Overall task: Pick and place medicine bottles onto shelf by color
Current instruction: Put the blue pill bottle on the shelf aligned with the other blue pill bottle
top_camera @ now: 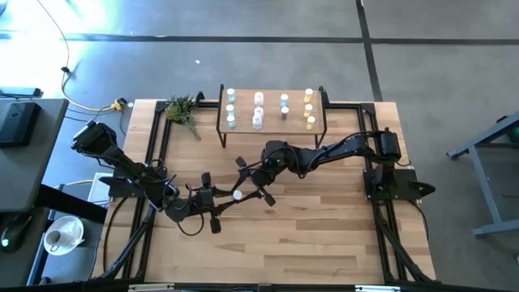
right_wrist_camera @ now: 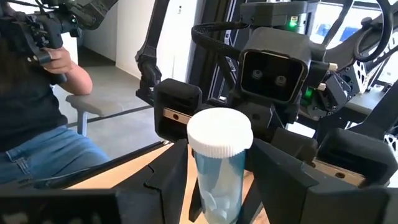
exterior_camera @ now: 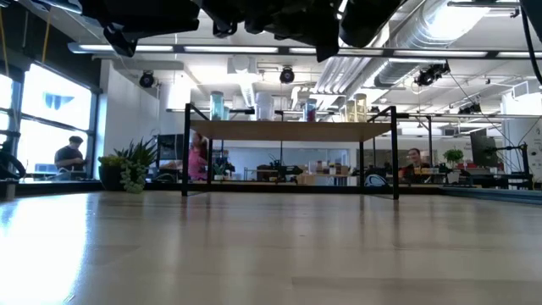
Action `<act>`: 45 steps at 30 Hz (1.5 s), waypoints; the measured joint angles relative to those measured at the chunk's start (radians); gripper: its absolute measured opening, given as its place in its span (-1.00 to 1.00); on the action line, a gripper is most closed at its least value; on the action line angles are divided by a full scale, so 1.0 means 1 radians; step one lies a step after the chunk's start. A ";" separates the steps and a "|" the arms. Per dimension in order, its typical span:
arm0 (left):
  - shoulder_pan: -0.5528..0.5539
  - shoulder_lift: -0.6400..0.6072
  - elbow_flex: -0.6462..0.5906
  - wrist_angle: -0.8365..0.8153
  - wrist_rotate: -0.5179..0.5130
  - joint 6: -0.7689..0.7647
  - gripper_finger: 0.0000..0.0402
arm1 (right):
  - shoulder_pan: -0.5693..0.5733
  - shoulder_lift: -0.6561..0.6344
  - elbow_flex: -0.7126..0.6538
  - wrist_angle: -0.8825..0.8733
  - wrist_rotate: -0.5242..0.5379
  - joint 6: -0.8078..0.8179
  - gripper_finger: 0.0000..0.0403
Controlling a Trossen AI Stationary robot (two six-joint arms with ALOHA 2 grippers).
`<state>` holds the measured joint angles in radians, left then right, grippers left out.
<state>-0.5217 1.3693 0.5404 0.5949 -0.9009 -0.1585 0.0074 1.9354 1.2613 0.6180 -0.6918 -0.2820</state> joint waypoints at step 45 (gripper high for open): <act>0.003 -0.003 0.000 -0.009 0.019 0.120 -0.03 | -0.008 -0.012 0.000 -0.046 -0.007 0.039 -0.53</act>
<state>-0.5190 1.3662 0.5404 0.5864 -0.8817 -0.0383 -0.0003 1.9233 1.2610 0.5717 -0.6986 -0.2432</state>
